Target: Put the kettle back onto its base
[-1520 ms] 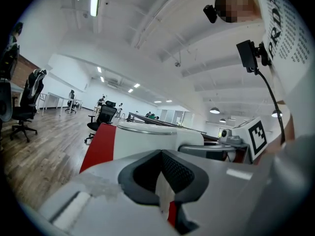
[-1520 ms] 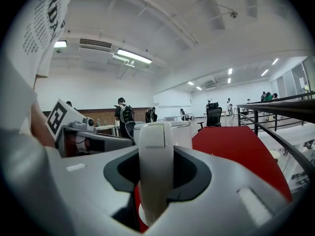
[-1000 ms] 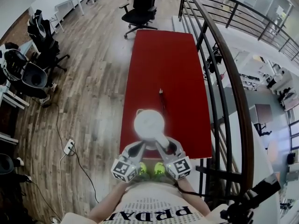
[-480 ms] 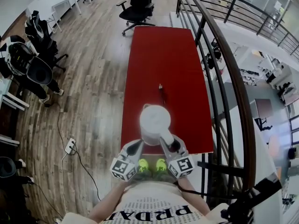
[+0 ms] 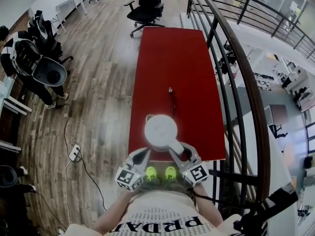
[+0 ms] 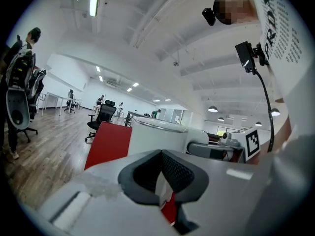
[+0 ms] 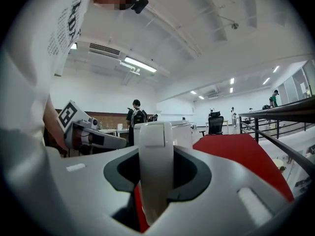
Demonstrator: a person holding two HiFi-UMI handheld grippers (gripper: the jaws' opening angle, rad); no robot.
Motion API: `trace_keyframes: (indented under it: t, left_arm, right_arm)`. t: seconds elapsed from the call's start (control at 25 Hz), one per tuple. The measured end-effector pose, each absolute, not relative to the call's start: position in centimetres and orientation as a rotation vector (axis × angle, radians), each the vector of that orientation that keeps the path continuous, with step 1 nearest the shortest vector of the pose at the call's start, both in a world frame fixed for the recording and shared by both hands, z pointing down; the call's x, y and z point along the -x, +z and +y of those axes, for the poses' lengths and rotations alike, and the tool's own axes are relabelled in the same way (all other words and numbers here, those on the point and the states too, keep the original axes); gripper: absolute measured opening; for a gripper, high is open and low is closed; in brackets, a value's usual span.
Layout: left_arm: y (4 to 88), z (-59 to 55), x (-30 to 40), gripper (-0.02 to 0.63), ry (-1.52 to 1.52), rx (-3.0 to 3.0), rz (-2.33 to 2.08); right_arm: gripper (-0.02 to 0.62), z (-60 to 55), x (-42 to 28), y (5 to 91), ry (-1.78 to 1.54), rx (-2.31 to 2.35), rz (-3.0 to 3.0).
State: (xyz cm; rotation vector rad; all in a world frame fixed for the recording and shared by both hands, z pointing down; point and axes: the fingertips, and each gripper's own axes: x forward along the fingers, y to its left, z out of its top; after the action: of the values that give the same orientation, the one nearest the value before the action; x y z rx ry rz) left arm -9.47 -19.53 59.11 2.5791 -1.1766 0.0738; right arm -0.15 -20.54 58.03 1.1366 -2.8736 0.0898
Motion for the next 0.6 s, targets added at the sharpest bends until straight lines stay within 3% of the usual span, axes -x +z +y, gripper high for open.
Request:
trace_keyframes:
  t: [0.6]
  left_arm:
    - [60.1, -18.0, 7.5, -0.009, 0.086, -2.583, -1.161]
  right_arm:
    - [0.127, -19.5, -1.2, 60.0, 0.146, -0.941, -2.851]
